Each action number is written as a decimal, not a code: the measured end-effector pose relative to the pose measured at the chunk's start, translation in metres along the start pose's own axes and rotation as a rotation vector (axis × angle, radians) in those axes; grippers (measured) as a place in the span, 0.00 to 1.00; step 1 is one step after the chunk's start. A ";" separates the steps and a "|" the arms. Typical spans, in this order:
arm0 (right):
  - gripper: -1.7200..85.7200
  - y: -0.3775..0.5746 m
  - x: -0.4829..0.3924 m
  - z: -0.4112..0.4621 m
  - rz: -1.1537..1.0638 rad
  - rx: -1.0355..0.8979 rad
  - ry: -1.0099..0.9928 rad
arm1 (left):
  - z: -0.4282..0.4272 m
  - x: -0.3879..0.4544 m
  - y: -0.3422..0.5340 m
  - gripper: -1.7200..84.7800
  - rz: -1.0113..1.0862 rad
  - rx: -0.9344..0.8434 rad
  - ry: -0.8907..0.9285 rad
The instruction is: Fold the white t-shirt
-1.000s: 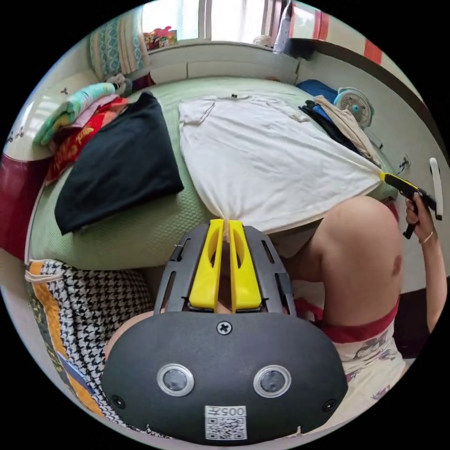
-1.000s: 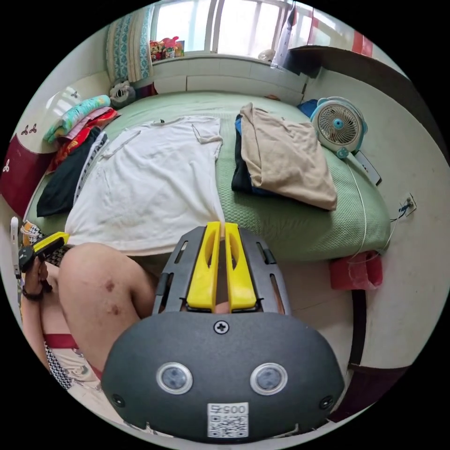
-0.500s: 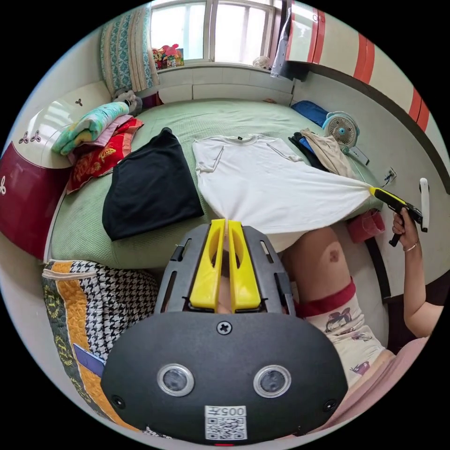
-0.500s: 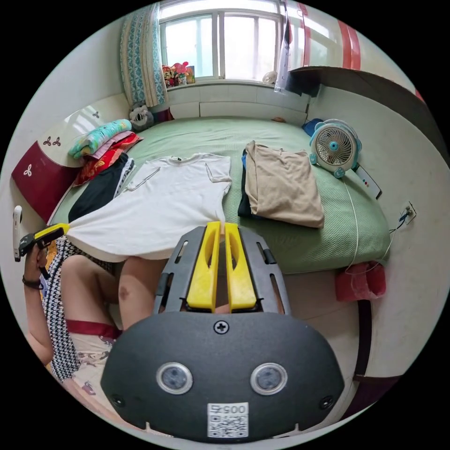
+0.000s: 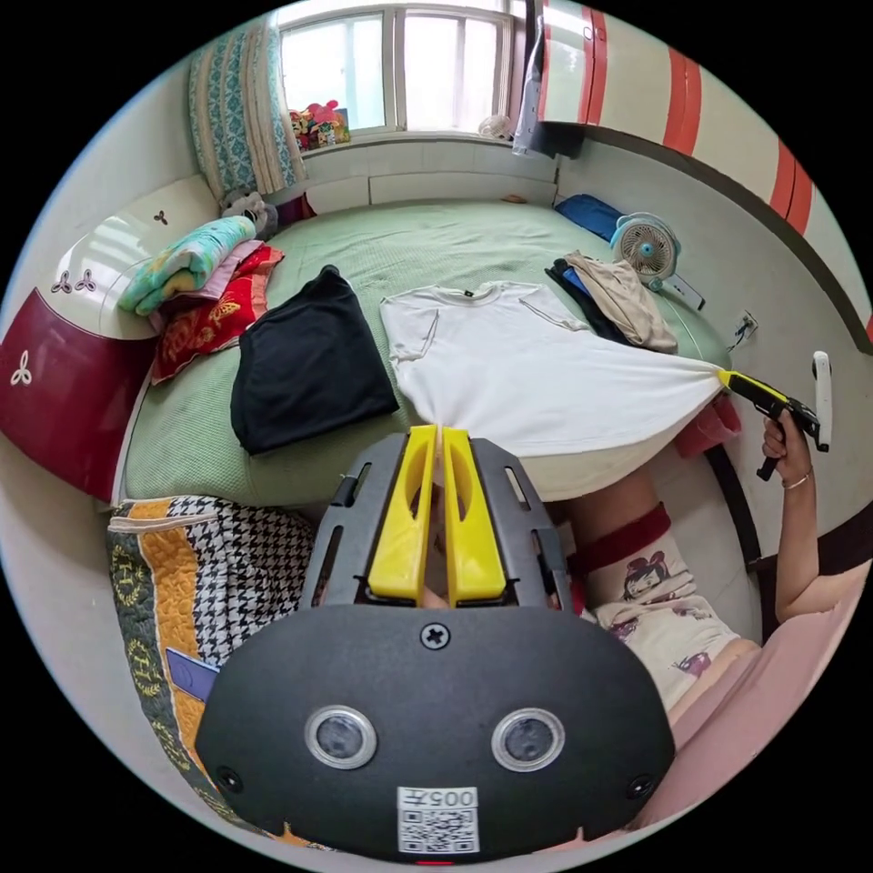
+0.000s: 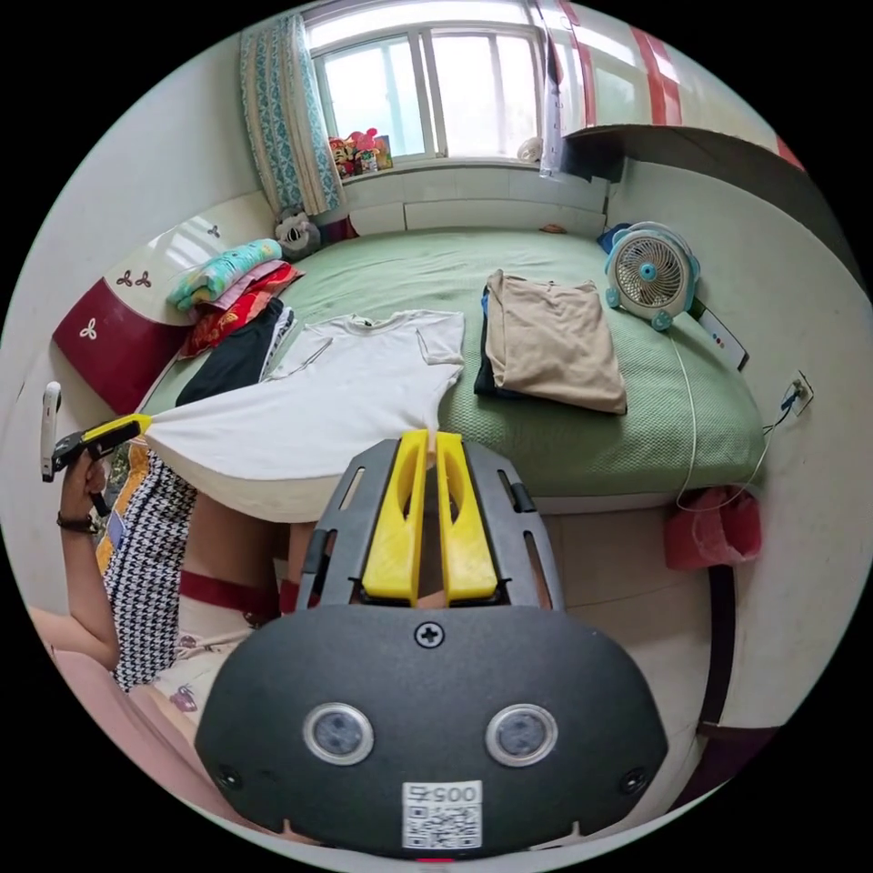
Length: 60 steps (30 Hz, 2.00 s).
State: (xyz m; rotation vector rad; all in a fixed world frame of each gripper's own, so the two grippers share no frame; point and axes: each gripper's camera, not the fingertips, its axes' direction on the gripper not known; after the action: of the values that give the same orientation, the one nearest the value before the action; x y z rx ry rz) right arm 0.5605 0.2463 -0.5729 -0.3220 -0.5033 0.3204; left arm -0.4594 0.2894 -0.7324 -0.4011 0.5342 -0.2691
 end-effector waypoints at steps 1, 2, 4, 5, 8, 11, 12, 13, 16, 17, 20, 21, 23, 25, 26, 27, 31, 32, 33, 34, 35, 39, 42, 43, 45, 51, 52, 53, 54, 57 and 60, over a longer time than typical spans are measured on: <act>0.00 0.002 0.000 -0.002 -0.007 -0.001 0.004 | -0.004 0.003 0.000 0.03 0.010 -0.006 -0.005; 0.00 0.004 0.000 -0.003 -0.014 -0.004 0.009 | -0.006 0.005 0.001 0.03 0.016 -0.011 -0.008; 0.00 0.007 0.001 -0.002 -0.030 -0.014 0.026 | -0.007 0.012 0.002 0.03 0.044 -0.031 -0.020; 0.00 0.010 0.002 0.002 -0.042 -0.030 0.048 | -0.005 0.014 0.002 0.03 0.050 -0.041 -0.024; 0.00 0.018 0.010 0.025 -0.035 -0.094 0.074 | 0.015 0.019 0.005 0.03 0.050 -0.103 -0.023; 0.00 0.025 0.020 0.048 0.004 -0.148 0.043 | 0.036 0.023 0.006 0.03 0.033 -0.161 -0.011; 0.00 0.026 0.021 0.052 0.007 -0.155 0.044 | 0.042 0.026 0.005 0.03 0.040 -0.176 -0.003; 0.00 0.027 0.024 0.059 0.010 -0.171 0.055 | 0.047 0.027 0.004 0.03 0.045 -0.190 0.001; 0.00 0.028 0.028 0.078 0.003 -0.214 0.074 | 0.060 0.026 0.000 0.03 0.039 -0.223 0.005; 0.00 0.028 0.030 0.085 0.004 -0.225 0.075 | 0.062 0.026 -0.001 0.03 0.037 -0.228 0.009; 0.00 0.028 0.033 0.099 0.018 -0.241 0.068 | 0.073 0.023 -0.005 0.03 0.017 -0.239 0.028; 0.00 0.027 0.033 0.102 0.021 -0.242 0.067 | 0.076 0.023 -0.007 0.03 0.010 -0.238 0.037; 0.00 0.026 0.033 0.112 0.025 -0.249 0.072 | 0.083 0.023 -0.010 0.03 0.015 -0.247 0.035; 0.00 0.025 0.032 0.120 0.020 -0.259 0.077 | 0.091 0.025 -0.015 0.03 0.033 -0.263 0.023; 0.00 0.024 0.031 0.125 0.016 -0.265 0.079 | 0.092 0.025 -0.016 0.03 0.037 -0.265 0.023; 0.00 0.024 0.031 0.127 0.015 -0.268 0.080 | 0.095 0.025 -0.019 0.03 0.045 -0.267 0.026; 0.00 0.022 0.031 0.144 0.018 -0.294 0.082 | 0.107 0.024 -0.026 0.03 0.058 -0.283 0.031; 0.00 0.022 0.030 0.149 0.016 -0.304 0.085 | 0.109 0.024 -0.028 0.03 0.060 -0.285 0.030; 0.00 0.021 0.029 0.152 0.015 -0.309 0.087 | 0.112 0.023 -0.030 0.03 0.065 -0.289 0.026; 0.00 0.020 0.028 0.157 0.012 -0.317 0.091 | 0.115 0.022 -0.033 0.03 0.068 -0.291 0.021; 0.00 0.018 0.026 0.161 0.012 -0.323 0.091 | 0.117 0.022 -0.035 0.03 0.068 -0.290 0.020; 0.00 0.001 0.017 0.165 -0.004 -0.320 0.116 | 0.120 0.018 -0.058 0.03 0.089 -0.281 -0.002; 0.00 -0.019 0.004 0.166 -0.059 -0.300 0.156 | 0.121 0.015 -0.083 0.03 0.154 -0.281 -0.026; 0.00 -0.028 0.000 0.168 -0.075 -0.291 0.164 | 0.124 0.012 -0.093 0.03 0.177 -0.284 -0.028; 0.00 -0.045 -0.004 0.172 -0.100 -0.279 0.175 | 0.132 0.007 -0.112 0.03 0.217 -0.301 -0.031; 0.00 -0.147 -0.011 0.217 -0.184 -0.192 0.164 | 0.174 -0.029 -0.217 0.03 0.312 -0.283 -0.084; 0.00 -0.179 -0.011 0.233 -0.176 -0.167 0.157 | 0.187 -0.041 -0.248 0.03 0.293 -0.258 -0.106; 0.00 -0.212 -0.009 0.253 -0.149 -0.139 0.145 | 0.195 -0.048 -0.264 0.03 0.272 -0.244 -0.117; 0.00 -0.229 -0.008 0.265 -0.129 -0.127 0.143 | 0.211 -0.063 -0.295 0.04 0.216 -0.198 -0.133; 0.01 -0.300 0.006 0.337 0.022 -0.129 0.112 | 0.255 -0.105 -0.352 0.07 0.045 -0.080 -0.163; 0.03 -0.321 0.019 0.399 0.163 -0.213 0.182 | 0.297 -0.139 -0.365 0.12 -0.117 -0.089 -0.059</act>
State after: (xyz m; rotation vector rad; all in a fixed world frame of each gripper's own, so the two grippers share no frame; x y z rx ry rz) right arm 0.4404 0.0520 -0.1138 -0.5954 -0.3323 0.3924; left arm -0.4666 0.1028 -0.2787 -0.5259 0.4664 -0.3454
